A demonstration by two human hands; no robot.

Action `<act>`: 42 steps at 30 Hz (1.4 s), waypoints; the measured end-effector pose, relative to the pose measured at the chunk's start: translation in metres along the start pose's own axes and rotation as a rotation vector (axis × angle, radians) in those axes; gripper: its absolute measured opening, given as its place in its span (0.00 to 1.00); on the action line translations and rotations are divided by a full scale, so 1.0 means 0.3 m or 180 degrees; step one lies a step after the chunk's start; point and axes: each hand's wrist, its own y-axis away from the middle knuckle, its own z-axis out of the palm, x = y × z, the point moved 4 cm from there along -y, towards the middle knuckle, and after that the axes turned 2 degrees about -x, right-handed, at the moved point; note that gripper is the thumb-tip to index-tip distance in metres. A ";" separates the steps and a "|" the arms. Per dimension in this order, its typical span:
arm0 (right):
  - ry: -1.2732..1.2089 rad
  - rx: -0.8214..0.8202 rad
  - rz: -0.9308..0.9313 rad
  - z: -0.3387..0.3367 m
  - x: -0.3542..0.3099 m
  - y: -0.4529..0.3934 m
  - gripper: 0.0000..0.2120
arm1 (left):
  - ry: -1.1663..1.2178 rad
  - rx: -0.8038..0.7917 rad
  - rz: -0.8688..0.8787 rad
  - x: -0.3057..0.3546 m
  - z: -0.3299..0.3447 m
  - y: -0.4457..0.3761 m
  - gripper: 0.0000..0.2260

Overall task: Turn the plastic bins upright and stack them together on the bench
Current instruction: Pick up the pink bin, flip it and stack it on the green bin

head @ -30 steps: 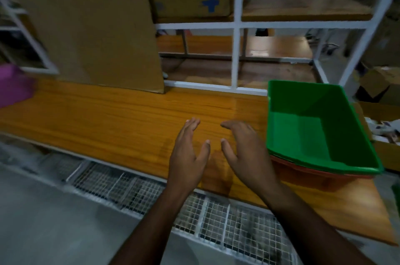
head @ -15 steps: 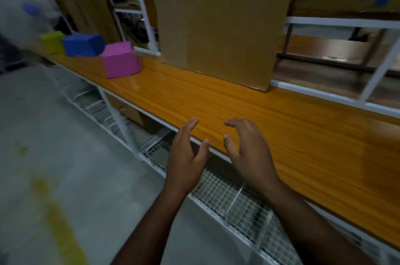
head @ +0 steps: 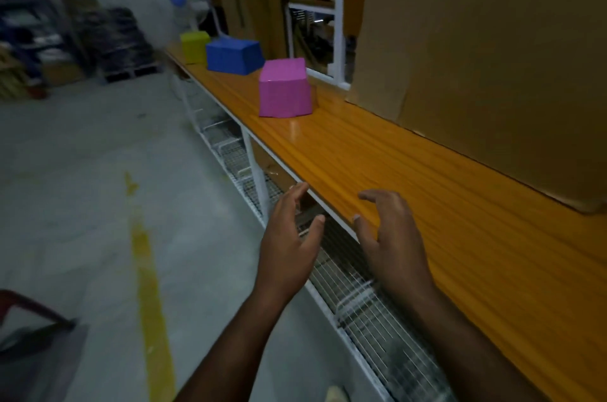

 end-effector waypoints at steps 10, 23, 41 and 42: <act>-0.0332 -0.0239 -0.0217 0.314 0.028 -0.626 0.16 | -0.0266 0.0267 -0.0240 -0.203 -0.069 -0.548 0.24; -0.0402 -0.0099 0.0095 0.705 0.165 -1.247 0.18 | 0.0074 0.0187 -0.0180 -0.604 -0.078 -1.223 0.23; -0.0374 0.0528 0.1666 1.072 0.386 -2.000 0.31 | 0.0321 -0.0125 -0.0358 -1.001 -0.098 -2.147 0.25; -0.0433 0.0497 0.1805 1.088 0.411 -2.028 0.33 | 0.0301 -0.0081 -0.0378 -1.004 -0.089 -2.174 0.25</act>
